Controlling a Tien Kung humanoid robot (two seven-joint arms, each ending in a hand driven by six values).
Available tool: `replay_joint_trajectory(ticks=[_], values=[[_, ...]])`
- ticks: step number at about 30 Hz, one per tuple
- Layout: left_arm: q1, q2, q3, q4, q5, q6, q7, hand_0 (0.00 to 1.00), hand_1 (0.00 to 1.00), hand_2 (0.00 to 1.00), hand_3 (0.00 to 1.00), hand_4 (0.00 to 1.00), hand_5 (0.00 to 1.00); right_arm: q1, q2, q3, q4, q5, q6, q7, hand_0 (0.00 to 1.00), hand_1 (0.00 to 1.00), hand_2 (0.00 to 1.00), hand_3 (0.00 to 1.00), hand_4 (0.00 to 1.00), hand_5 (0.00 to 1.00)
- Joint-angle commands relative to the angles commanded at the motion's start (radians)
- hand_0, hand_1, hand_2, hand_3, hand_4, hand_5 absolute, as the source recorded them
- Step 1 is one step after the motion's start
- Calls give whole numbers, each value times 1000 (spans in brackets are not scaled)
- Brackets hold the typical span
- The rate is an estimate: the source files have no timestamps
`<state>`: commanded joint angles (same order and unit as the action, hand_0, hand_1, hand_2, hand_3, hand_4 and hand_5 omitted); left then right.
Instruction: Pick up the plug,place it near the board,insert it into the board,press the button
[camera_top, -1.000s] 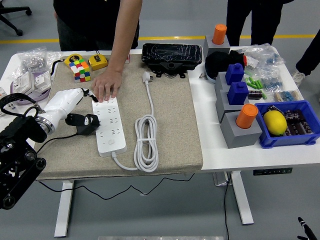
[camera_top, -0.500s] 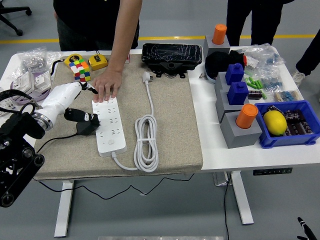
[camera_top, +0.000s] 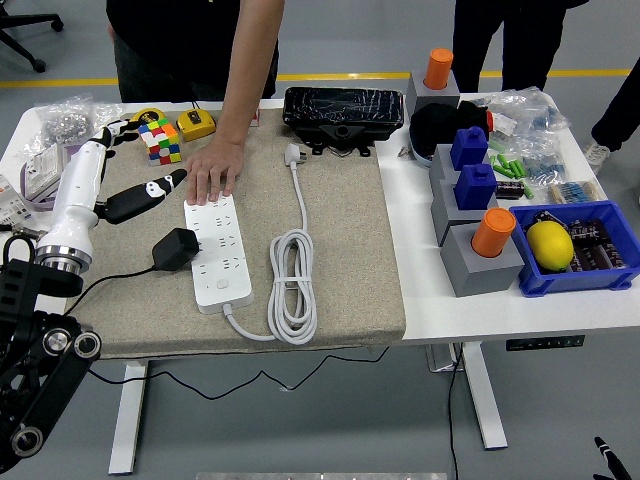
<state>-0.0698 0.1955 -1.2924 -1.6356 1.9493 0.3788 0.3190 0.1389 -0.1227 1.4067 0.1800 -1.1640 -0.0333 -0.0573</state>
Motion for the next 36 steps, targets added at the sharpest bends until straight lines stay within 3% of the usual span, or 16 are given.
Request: replay_joint_trajectory(ticks=[4, 5, 8, 10, 17, 27, 36], values=[[82, 10, 35, -106, 75, -41, 155, 823, 866, 833, 812, 998, 998, 1, 0, 1, 0, 4, 0, 2, 818, 761, 744, 785, 998, 998], [88, 11, 38, -116, 84, -46, 172, 823, 866, 833, 812, 998, 998, 1, 0, 0, 0, 5, 0, 3, 818, 761, 744, 785, 998, 998], [122, 15, 64, -143, 123, -128, 253, 840, 869, 840, 794, 998, 998, 1, 0, 0, 0, 5, -1, 3, 817, 761, 744, 785, 998, 998], [135, 21, 87, -143, 123, -175, 276, 840, 869, 840, 794, 998, 998, 0, 0, 2, 0, 4, -1, 2, 817, 761, 744, 785, 998, 998], [133, 29, 159, -143, 97, -225, 257, 854, 870, 835, 792, 998, 998, -1, -2, 0, 0, 3, -1, 2, 817, 761, 744, 784, 998, 998], [105, 30, 158, -98, 112, -205, 207, 871, 870, 831, 797, 998, 998, -2, -4, 3, 0, 1, -1, 1, 817, 760, 745, 784, 998, 998], [111, 22, 141, -46, 112, -214, 203, 875, 872, 832, 797, 998, 998, -1, -3, 1, 0, 3, -1, 2, 817, 760, 745, 784, 998, 998]])
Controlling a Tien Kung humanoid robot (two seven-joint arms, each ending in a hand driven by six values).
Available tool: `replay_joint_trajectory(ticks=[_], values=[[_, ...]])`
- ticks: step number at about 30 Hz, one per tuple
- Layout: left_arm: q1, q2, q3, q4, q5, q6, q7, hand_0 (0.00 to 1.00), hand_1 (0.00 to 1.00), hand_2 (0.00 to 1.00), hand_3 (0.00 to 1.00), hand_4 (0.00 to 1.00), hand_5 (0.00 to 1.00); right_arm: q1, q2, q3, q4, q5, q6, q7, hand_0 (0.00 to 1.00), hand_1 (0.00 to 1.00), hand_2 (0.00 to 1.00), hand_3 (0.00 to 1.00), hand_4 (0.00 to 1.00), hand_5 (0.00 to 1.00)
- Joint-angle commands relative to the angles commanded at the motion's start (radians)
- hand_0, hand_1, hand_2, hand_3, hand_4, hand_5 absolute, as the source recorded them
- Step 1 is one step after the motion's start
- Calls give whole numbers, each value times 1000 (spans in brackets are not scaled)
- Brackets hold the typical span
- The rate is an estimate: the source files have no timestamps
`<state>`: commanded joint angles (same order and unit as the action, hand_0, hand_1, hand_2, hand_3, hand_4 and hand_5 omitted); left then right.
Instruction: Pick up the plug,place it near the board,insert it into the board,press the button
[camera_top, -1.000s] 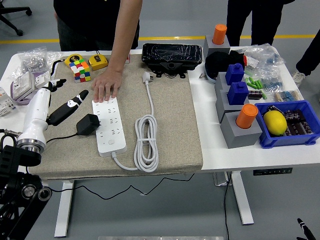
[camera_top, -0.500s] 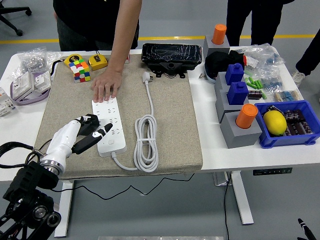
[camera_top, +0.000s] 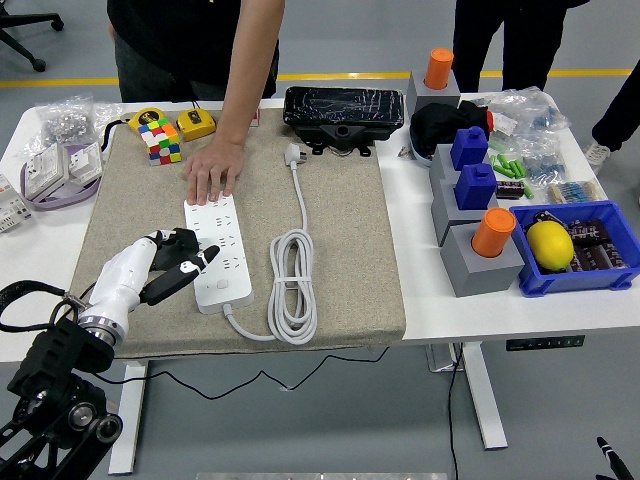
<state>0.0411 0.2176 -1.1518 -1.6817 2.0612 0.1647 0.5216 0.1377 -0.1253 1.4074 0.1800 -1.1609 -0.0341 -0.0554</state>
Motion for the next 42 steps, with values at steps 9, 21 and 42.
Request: replay_joint_trajectory(ticks=[9, 21, 42], values=[[-4, -2, -9, 29, -1, 3, -7, 877, 875, 834, 800, 998, 998, 1, -1, -1, 0, 0, 0, -1, 817, 760, 745, 784, 998, 998], [-38, 16, 17, 42, -14, -6, -16, 884, 873, 833, 801, 998, 998, 1, -2, -2, 0, 1, 0, 0, 817, 760, 745, 784, 998, 998], [-107, 55, 79, 54, -23, -14, -26, 889, 874, 830, 800, 998, 998, 6, -6, 0, 0, 2, 0, -1, 817, 760, 744, 784, 998, 998]])
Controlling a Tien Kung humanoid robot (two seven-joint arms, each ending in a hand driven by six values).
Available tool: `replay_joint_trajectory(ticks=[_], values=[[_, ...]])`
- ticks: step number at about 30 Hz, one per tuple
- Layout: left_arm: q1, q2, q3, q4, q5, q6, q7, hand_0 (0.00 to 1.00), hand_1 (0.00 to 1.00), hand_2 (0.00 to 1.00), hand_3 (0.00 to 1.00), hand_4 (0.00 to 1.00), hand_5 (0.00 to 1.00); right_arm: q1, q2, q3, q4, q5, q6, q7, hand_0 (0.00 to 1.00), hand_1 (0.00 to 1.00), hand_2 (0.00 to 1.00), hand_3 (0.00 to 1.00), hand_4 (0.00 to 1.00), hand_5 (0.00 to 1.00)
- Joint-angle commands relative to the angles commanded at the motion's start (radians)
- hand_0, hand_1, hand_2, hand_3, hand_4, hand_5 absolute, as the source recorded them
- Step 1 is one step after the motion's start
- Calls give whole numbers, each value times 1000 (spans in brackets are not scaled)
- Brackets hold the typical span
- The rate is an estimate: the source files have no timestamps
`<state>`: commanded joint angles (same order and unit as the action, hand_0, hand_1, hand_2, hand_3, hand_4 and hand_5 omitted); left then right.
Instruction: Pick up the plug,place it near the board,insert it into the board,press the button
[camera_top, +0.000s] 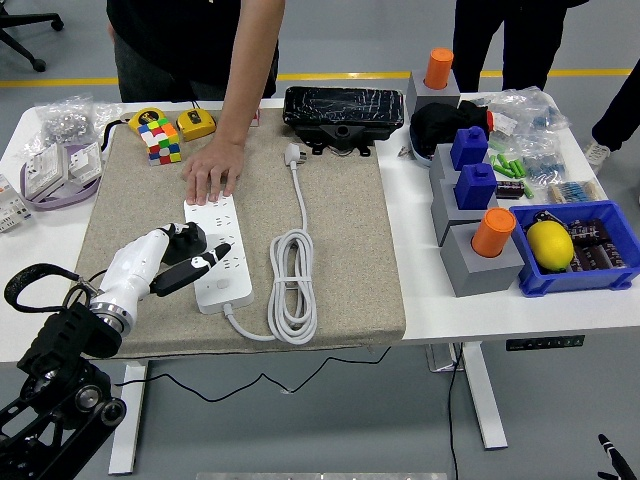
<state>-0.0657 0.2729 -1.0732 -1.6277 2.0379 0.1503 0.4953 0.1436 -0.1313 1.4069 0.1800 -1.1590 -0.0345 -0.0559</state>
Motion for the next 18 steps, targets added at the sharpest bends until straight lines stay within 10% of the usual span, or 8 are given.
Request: replay_joint_trajectory(ticks=[18], values=[[-50, 32, 38, 4, 9, -19, 9, 901, 874, 830, 800, 998, 998, 3, -4, 0, 0, 1, 0, 0, 816, 760, 744, 784, 998, 998]])
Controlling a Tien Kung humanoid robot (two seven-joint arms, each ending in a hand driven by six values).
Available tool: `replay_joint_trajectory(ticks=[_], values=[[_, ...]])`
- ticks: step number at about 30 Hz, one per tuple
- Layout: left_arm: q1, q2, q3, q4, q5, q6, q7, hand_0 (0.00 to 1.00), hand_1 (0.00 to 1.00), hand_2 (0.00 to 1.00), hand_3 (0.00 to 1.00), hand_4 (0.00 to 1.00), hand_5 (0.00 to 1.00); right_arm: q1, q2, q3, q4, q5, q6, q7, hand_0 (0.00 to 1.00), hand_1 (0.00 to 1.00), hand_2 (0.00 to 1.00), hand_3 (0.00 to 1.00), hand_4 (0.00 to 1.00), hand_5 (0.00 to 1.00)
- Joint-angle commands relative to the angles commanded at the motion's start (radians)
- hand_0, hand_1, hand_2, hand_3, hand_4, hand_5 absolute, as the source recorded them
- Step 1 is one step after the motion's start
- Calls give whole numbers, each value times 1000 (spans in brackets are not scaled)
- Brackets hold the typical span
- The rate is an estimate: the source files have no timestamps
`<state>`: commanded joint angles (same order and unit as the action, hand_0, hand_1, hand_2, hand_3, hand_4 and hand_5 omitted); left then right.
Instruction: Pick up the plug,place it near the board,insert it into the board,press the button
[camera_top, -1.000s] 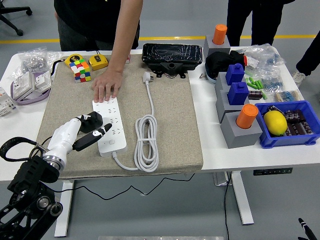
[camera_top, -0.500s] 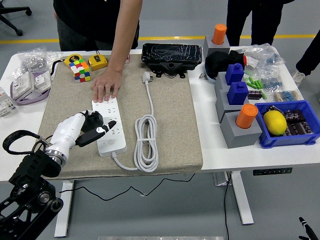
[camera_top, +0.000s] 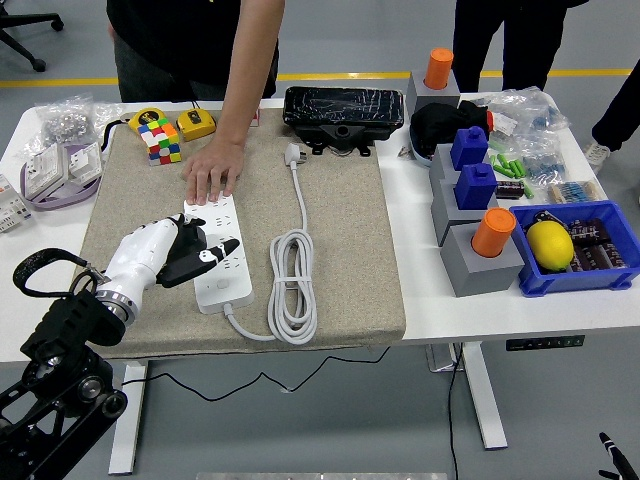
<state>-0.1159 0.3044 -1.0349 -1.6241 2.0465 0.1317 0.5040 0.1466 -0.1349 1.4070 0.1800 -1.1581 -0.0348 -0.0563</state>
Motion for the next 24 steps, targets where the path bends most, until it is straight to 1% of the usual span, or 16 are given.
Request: replay_joint_trajectory(ticks=[14, 19, 24], values=[[6, 0, -1, 16, 0, -11, 0, 907, 875, 830, 803, 998, 998, -2, 1, -1, 0, 1, 0, 1, 817, 760, 745, 783, 998, 998], [3, -3, 8, 20, -3, -12, -4, 907, 875, 830, 803, 998, 998, -2, 0, 0, 0, 0, 0, 1, 817, 760, 745, 783, 998, 998], [-8, 1, 20, 23, -7, -13, -5, 910, 876, 830, 804, 998, 998, -3, 0, 1, 0, -1, 0, 0, 817, 760, 745, 783, 998, 998]])
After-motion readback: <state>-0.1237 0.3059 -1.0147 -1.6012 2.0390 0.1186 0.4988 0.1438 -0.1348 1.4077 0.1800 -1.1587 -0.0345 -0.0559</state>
